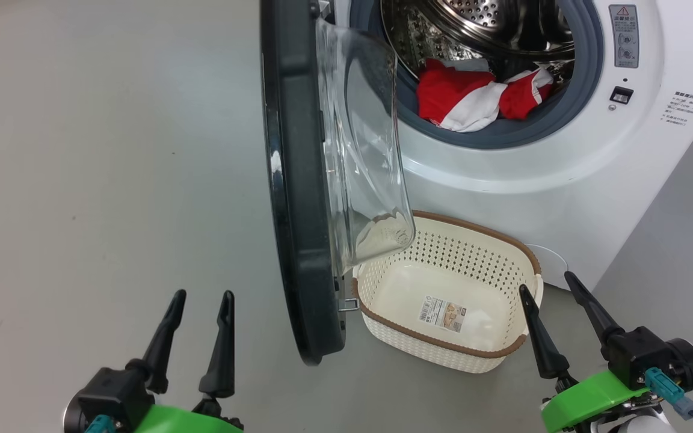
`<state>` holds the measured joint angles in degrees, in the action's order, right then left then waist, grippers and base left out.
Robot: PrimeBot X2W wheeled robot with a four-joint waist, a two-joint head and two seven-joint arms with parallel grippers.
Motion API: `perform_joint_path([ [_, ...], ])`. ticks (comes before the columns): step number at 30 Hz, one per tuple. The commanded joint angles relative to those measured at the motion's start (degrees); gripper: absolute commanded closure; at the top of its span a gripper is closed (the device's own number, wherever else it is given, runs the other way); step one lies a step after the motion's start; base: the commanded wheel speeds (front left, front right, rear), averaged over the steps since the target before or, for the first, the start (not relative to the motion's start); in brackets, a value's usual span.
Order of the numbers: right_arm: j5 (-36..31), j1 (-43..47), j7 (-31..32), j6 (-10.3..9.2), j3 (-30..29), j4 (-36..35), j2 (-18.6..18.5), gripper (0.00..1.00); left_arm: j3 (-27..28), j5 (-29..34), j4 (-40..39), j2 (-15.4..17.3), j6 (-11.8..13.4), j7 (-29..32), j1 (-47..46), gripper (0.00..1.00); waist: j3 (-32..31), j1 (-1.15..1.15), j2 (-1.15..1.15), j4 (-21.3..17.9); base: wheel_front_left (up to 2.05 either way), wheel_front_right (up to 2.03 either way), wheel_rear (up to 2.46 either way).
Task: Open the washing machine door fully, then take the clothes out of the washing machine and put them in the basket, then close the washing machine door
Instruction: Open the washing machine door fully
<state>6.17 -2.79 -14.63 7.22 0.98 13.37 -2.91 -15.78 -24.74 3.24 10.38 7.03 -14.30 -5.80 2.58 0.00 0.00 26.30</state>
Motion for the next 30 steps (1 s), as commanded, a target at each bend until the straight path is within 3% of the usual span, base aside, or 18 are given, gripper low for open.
perform_joint_path([
  [1, 1.1, -0.4, -0.4, 0.26, 1.5, -1.5, 0.0, 0.00, 1.9, 0.7, -1.0, 0.9, -0.3, -0.6, -0.8, 0.33, -0.2, 0.00, 0.00, 0.0, 0.00, 0.00, 0.00],
  [2, 1.2, -0.3, -0.4, 0.26, 1.6, -1.4, 0.0, 0.00, 1.9, 0.8, -1.0, 1.0, -0.4, -0.7, -0.8, 0.94, -0.3, 0.00, 0.00, 0.0, 0.00, 0.00, 0.00],
  [3, 1.3, -0.2, -0.4, 0.26, 1.6, -1.4, 0.0, 0.00, 1.9, 0.9, -1.0, 1.1, -0.4, -0.7, -0.9, 1.00, -0.4, 0.00, 0.00, 0.0, 0.00, 0.00, 0.00],
  [11, 1.4, -0.4, -0.4, 0.26, 2.0, -1.0, 0.0, 0.00, 2.5, 1.4, -3.8, 1.9, -0.6, -0.7, -3.9, 1.00, -0.3, 0.00, 0.00, -0.3, 0.00, 0.00, 0.00],
  [21, 1.5, -0.6, -0.3, 0.26, 2.7, -0.3, 0.0, 0.00, 1.3, 3.6, -13.9, 1.6, 0.0, 0.6, -11.9, 1.00, 0.0, 0.00, 0.00, -1.0, 0.00, 0.00, 0.00],
  [30, 1.8, -1.4, 0.1, 0.26, 3.3, 0.8, 0.0, 0.00, -6.7, 5.3, -18.8, 0.1, -2.9, 4.4, -15.3, 1.00, 0.5, 0.00, 0.00, -2.4, 0.00, 0.00, 0.00],
])
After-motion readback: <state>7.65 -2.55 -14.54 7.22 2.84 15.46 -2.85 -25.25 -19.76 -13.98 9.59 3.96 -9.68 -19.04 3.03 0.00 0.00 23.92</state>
